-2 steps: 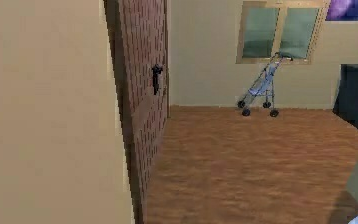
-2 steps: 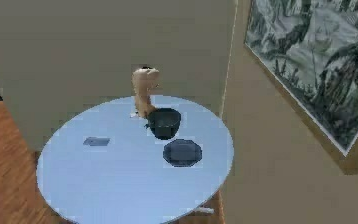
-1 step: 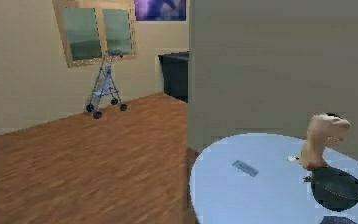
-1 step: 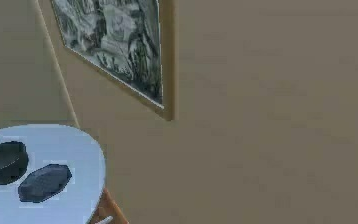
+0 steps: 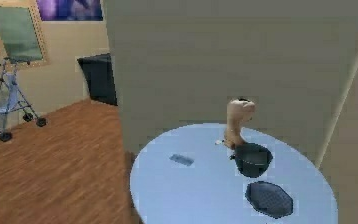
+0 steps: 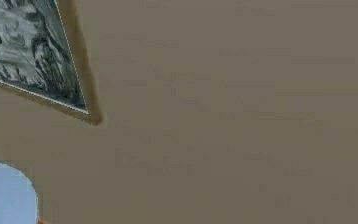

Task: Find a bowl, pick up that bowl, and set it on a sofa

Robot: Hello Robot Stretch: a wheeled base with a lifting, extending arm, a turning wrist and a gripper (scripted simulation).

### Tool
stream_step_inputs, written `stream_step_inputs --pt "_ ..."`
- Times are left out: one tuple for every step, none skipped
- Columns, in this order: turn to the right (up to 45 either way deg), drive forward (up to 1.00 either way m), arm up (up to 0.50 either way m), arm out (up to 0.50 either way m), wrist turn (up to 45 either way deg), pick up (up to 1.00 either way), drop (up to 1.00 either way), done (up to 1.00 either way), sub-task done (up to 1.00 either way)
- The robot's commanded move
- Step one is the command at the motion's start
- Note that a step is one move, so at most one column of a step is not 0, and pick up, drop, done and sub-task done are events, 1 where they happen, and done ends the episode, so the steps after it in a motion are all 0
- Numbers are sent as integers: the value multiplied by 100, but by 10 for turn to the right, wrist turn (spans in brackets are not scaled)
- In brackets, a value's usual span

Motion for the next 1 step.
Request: stream_step_inputs --pt "0 20 0 0 0 0 0 0 0"
